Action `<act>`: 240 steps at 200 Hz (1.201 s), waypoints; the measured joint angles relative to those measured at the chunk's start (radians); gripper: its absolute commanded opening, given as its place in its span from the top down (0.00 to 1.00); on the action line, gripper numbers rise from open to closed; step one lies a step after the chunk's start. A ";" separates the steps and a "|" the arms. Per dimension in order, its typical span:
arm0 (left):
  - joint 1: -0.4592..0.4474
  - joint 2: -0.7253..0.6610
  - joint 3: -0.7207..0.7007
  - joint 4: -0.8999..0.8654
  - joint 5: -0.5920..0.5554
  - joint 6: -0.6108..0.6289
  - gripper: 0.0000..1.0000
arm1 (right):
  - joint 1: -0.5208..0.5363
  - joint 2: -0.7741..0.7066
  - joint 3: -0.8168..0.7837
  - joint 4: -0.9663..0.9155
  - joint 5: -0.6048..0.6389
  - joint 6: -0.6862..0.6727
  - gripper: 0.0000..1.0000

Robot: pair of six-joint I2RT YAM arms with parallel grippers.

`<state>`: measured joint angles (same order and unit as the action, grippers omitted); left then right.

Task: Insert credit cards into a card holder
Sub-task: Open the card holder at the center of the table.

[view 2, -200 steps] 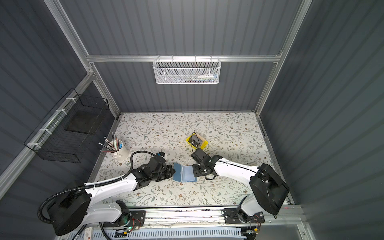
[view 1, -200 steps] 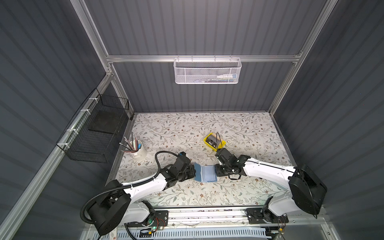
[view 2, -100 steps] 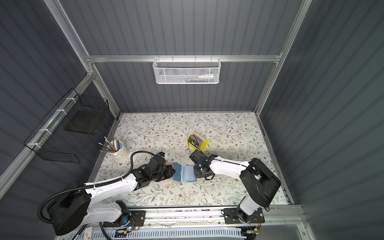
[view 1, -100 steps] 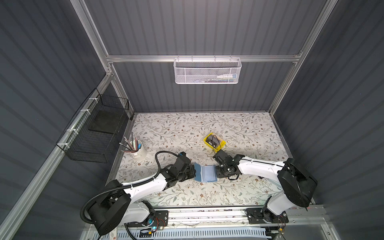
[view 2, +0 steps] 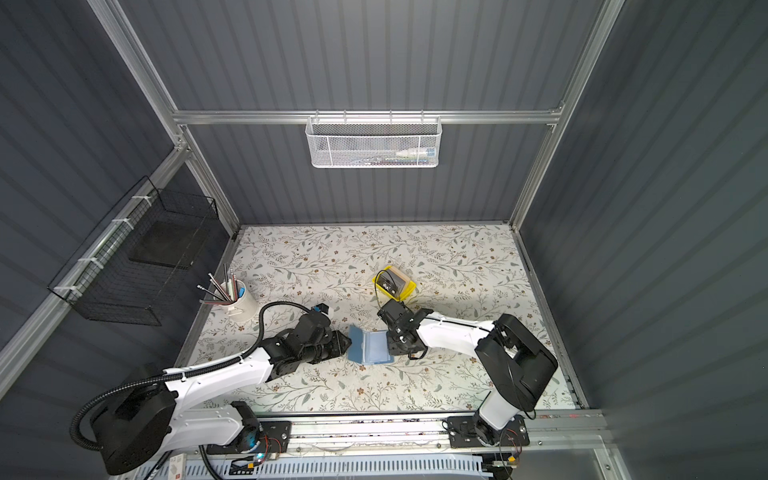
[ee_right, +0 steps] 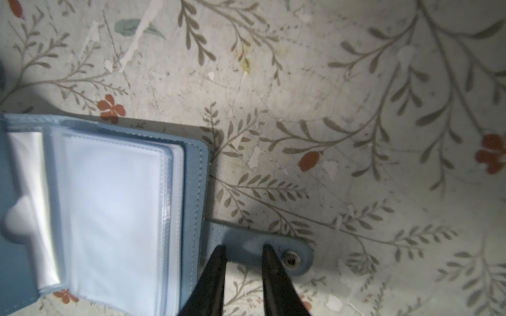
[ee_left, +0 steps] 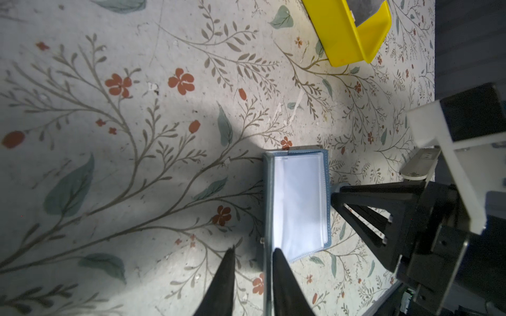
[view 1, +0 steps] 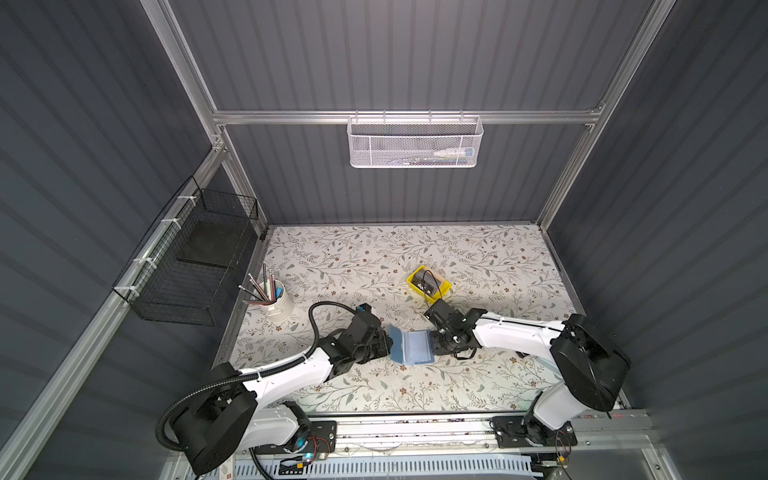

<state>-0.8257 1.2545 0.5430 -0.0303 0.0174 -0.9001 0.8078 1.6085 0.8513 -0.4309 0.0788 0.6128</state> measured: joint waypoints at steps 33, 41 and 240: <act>0.003 -0.001 0.055 -0.050 0.000 0.024 0.67 | 0.000 0.001 0.000 0.011 0.000 -0.019 0.74; 0.003 -0.004 0.073 -0.064 0.000 0.031 0.67 | 0.000 0.001 0.000 0.013 0.000 -0.023 0.74; 0.009 0.200 0.216 -0.160 0.107 0.154 0.78 | 0.000 0.004 0.000 0.019 0.004 -0.037 0.75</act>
<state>-0.8165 1.4540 0.7593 -0.1902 0.1242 -0.7460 0.8078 1.6123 0.8509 -0.4122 0.0830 0.5755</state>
